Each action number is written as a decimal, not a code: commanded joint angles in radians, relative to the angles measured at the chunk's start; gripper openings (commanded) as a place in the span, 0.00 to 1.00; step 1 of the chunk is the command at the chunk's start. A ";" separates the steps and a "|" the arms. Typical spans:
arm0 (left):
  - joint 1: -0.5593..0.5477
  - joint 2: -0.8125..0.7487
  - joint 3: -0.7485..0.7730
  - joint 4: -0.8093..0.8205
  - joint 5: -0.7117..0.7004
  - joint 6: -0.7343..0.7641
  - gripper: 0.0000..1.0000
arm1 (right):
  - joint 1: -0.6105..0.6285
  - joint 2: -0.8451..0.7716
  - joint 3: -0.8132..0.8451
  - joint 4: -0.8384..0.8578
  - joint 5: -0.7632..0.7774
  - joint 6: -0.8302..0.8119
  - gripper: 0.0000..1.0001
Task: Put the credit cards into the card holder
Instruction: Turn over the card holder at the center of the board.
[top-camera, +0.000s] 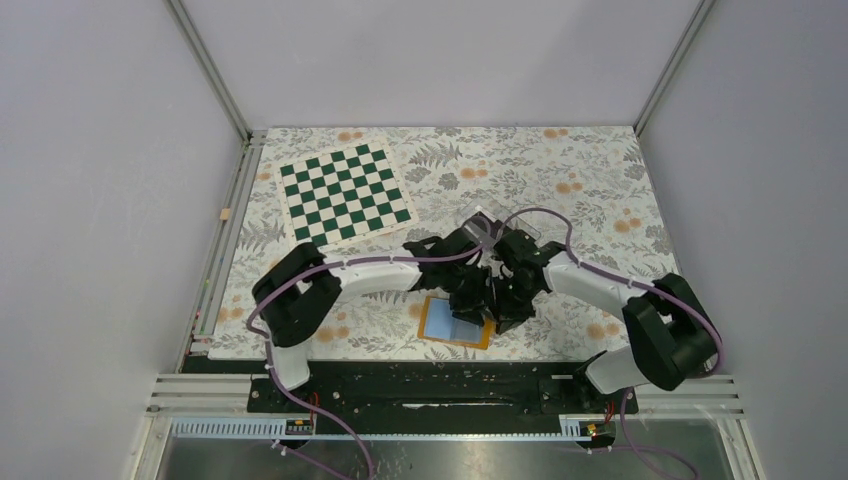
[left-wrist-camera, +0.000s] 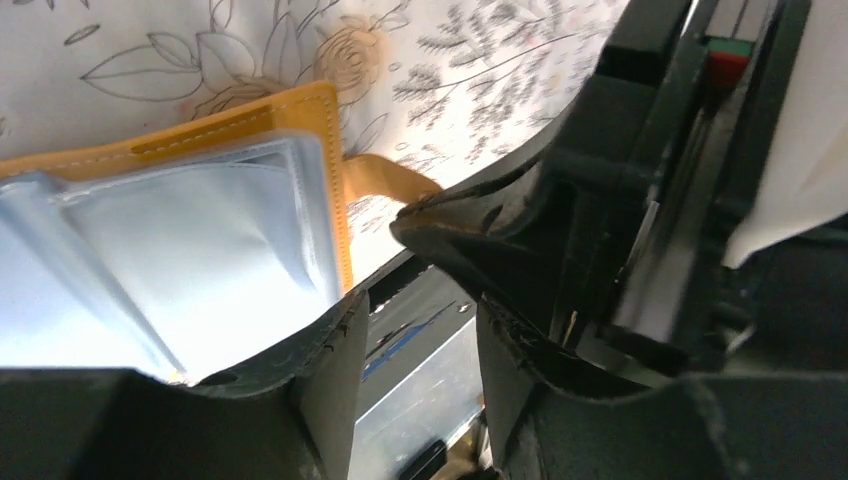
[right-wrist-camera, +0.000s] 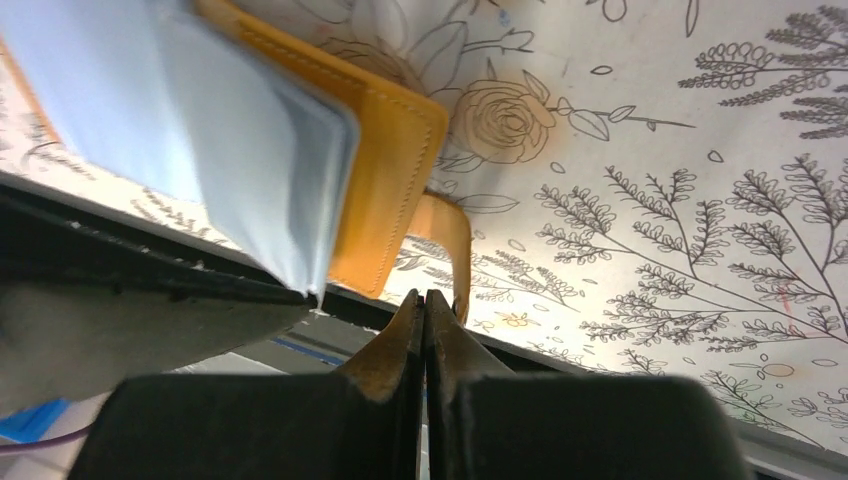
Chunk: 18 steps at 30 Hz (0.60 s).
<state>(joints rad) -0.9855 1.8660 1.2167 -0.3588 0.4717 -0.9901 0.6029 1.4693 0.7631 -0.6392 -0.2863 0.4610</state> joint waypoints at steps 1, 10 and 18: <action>0.046 -0.132 -0.131 0.383 0.058 -0.131 0.45 | -0.024 -0.088 0.034 -0.020 -0.011 0.000 0.00; 0.194 -0.284 -0.375 0.677 0.075 -0.238 0.49 | -0.158 -0.119 0.096 -0.028 -0.064 -0.031 0.00; 0.275 -0.320 -0.303 0.285 -0.019 -0.049 0.49 | -0.248 0.020 0.358 -0.140 0.034 -0.127 0.07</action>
<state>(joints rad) -0.7269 1.5978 0.8513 0.1123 0.5041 -1.1648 0.3859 1.4319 0.9916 -0.7136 -0.3088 0.3962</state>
